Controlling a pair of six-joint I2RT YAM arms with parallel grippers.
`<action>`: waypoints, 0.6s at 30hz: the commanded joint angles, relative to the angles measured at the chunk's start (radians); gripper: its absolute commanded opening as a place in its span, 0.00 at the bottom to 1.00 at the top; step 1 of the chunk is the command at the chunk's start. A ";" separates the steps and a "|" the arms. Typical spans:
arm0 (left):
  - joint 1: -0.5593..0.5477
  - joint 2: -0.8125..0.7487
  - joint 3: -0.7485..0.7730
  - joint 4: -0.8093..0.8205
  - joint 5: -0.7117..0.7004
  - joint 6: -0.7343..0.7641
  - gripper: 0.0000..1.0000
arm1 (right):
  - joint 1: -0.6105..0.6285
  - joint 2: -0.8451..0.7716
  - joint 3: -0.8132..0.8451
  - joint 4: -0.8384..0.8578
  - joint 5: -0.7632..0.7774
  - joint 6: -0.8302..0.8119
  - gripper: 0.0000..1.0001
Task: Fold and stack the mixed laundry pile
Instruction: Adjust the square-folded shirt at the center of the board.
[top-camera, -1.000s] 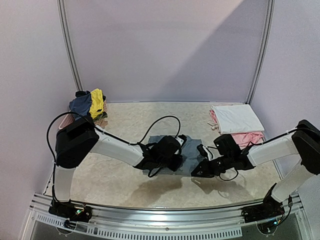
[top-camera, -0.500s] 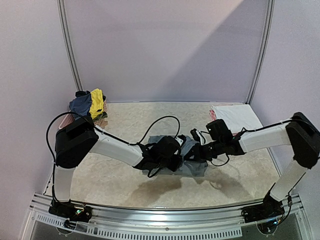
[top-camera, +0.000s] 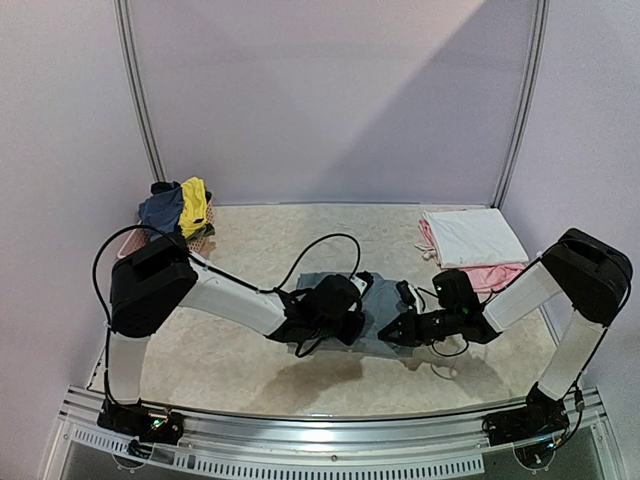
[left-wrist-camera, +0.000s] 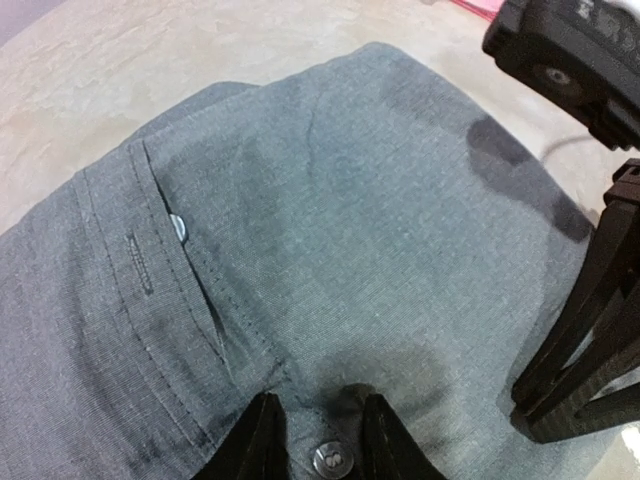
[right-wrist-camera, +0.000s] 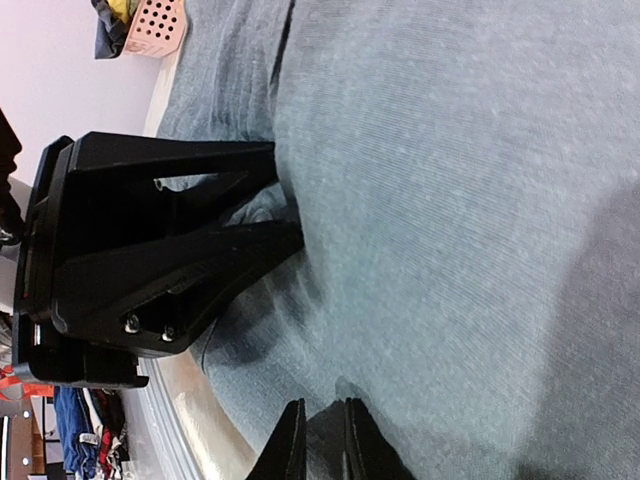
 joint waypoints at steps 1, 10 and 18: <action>0.006 -0.008 -0.049 -0.076 -0.027 0.004 0.32 | -0.018 -0.010 -0.078 -0.169 0.055 0.009 0.17; 0.003 -0.059 -0.069 -0.083 -0.034 0.028 0.32 | -0.017 -0.466 -0.060 -0.598 0.257 -0.045 0.29; -0.024 -0.145 -0.018 -0.203 -0.076 0.116 0.37 | -0.017 -0.721 -0.029 -0.704 0.393 -0.041 0.61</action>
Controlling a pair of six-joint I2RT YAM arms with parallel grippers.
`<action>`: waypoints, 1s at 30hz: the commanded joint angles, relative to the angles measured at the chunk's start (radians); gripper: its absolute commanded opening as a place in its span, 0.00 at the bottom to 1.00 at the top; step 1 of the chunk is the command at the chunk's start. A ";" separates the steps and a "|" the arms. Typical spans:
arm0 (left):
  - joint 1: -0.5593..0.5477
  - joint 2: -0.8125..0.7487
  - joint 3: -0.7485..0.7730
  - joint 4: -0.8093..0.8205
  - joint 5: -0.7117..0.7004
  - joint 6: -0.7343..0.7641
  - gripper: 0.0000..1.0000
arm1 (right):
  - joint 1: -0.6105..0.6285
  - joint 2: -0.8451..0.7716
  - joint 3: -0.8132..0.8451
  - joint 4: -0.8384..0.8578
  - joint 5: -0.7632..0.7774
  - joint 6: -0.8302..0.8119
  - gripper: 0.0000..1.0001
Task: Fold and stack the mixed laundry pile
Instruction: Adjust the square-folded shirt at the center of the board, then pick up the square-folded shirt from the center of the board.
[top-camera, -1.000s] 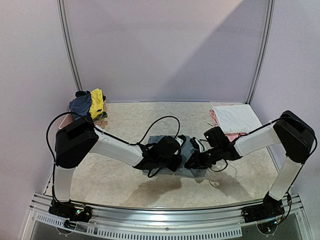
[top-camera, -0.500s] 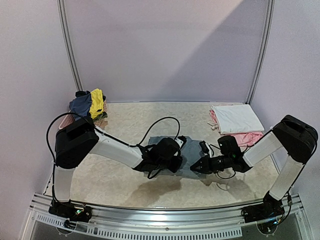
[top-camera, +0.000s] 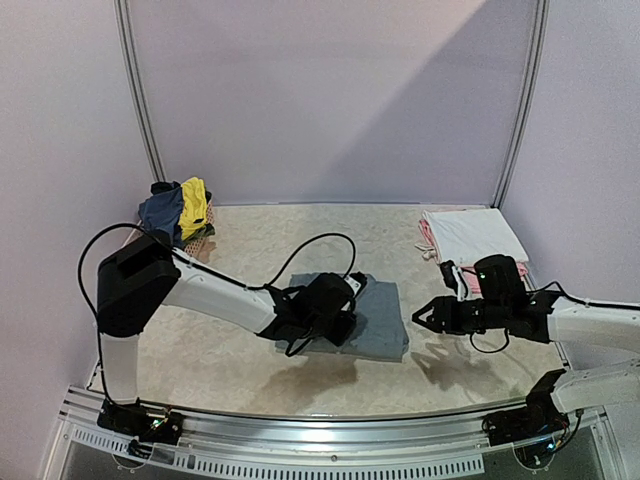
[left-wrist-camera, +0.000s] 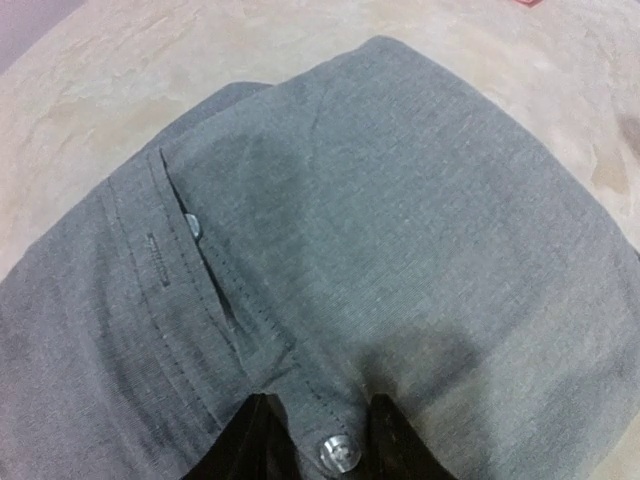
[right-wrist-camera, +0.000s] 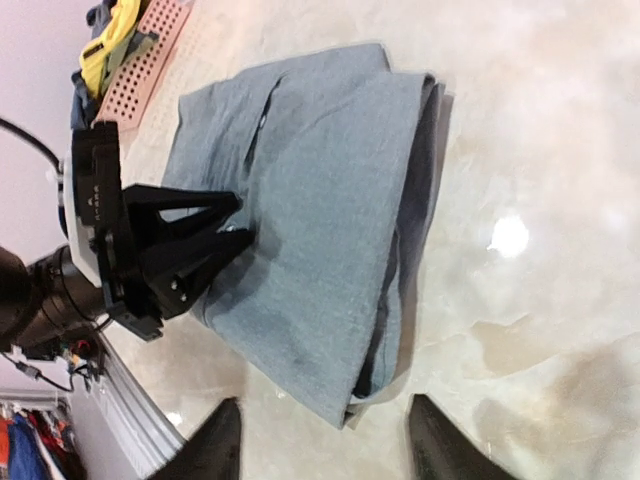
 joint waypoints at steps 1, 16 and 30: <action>-0.023 -0.084 0.036 -0.136 -0.050 0.082 0.40 | -0.004 -0.067 0.014 -0.104 0.114 0.002 0.65; -0.232 -0.091 0.120 -0.295 -0.123 0.492 0.81 | -0.003 -0.083 -0.038 -0.052 0.158 0.044 0.99; -0.255 0.080 0.179 -0.186 -0.122 0.690 0.83 | -0.005 -0.121 -0.088 -0.071 0.194 0.091 0.98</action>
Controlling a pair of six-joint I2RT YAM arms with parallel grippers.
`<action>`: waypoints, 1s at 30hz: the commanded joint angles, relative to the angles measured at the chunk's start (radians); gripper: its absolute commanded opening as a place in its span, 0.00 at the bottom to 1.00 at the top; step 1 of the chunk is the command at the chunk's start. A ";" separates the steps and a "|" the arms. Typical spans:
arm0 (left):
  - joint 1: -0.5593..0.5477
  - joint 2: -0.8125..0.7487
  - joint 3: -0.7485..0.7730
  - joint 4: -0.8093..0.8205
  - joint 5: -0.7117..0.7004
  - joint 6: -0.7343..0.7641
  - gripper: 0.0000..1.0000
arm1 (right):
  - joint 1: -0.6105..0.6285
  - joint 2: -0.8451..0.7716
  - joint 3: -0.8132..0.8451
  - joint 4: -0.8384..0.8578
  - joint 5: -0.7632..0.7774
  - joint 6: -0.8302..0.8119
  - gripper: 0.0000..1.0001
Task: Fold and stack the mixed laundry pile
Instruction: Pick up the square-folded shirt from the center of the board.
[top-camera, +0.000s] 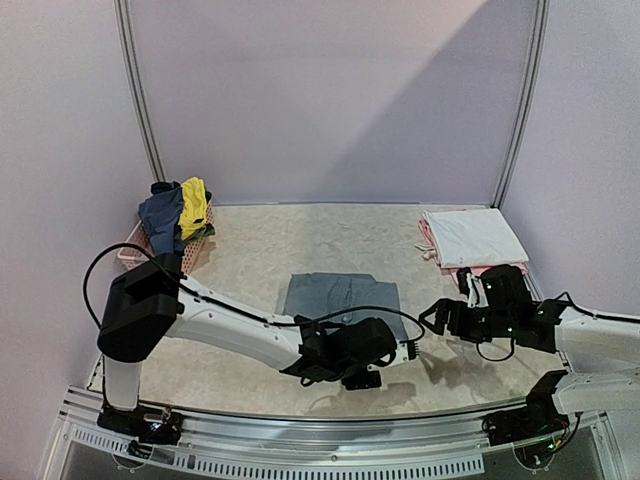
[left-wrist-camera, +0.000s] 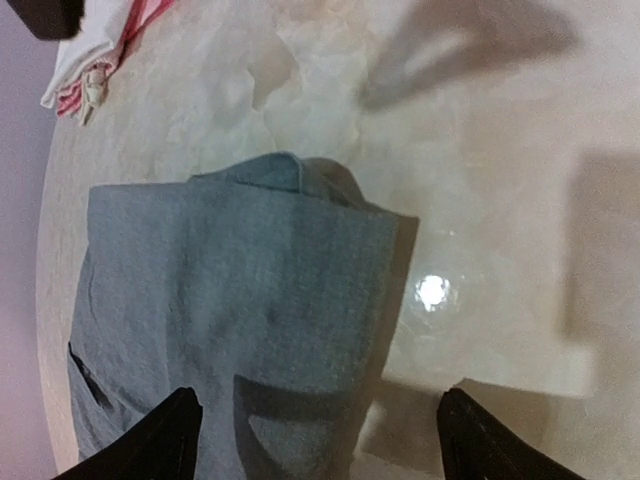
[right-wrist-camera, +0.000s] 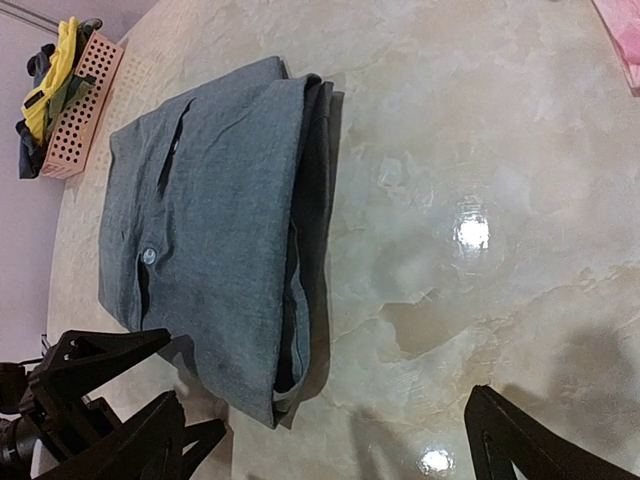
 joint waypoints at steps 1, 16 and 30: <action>-0.008 0.036 0.023 0.061 -0.029 0.106 0.82 | -0.003 -0.034 -0.023 -0.023 0.031 0.012 0.98; -0.037 0.108 -0.001 0.244 -0.089 0.248 0.35 | -0.005 -0.062 -0.031 -0.054 0.049 0.023 0.99; -0.016 -0.041 -0.190 0.496 -0.031 0.163 0.00 | -0.005 -0.001 -0.049 0.111 -0.030 0.136 0.99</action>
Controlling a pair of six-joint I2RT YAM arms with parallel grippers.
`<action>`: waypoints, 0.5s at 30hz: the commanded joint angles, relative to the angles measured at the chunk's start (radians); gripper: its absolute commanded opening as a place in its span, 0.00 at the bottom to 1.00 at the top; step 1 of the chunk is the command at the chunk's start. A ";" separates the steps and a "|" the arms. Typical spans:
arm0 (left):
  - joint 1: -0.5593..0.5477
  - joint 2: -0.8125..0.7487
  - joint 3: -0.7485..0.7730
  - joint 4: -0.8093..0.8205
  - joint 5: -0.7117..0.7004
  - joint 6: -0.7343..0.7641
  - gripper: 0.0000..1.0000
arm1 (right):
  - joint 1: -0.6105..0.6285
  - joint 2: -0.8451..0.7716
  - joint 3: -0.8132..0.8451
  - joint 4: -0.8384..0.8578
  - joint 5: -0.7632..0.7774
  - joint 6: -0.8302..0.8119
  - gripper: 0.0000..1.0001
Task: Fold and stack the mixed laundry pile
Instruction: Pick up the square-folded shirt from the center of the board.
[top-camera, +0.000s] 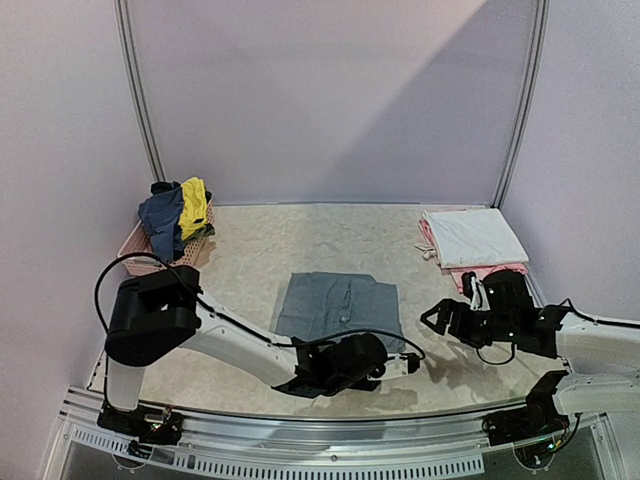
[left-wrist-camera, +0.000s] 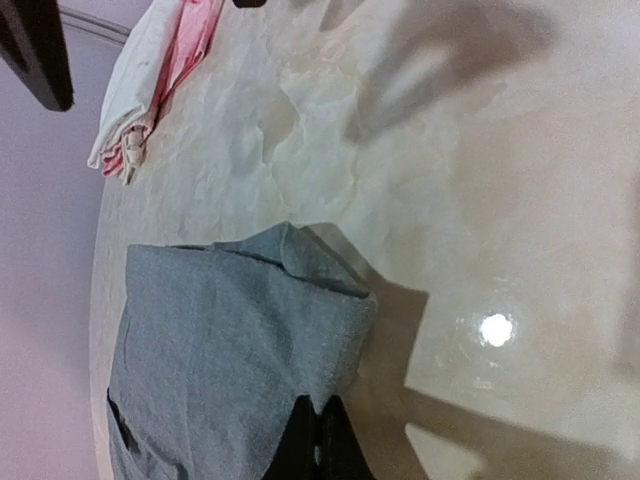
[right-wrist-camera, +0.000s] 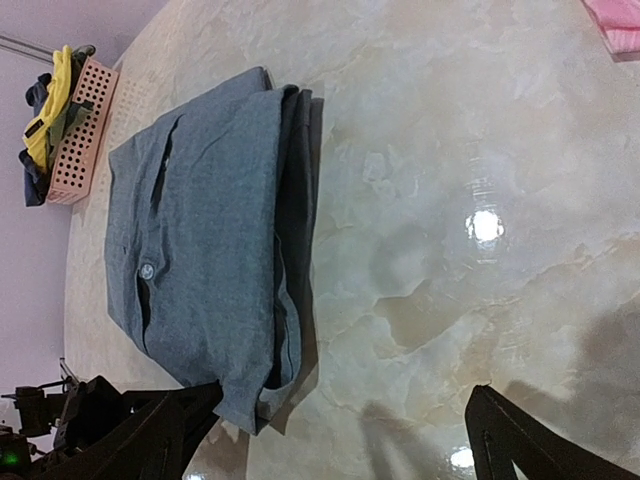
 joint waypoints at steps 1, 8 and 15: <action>0.010 -0.103 -0.072 0.121 0.059 -0.069 0.00 | -0.005 0.041 -0.005 0.106 -0.059 0.051 0.99; 0.024 -0.160 -0.138 0.173 0.095 -0.117 0.00 | -0.004 0.176 0.007 0.277 -0.180 0.079 0.97; 0.025 -0.168 -0.153 0.192 0.102 -0.131 0.00 | 0.011 0.362 0.049 0.423 -0.282 0.107 0.93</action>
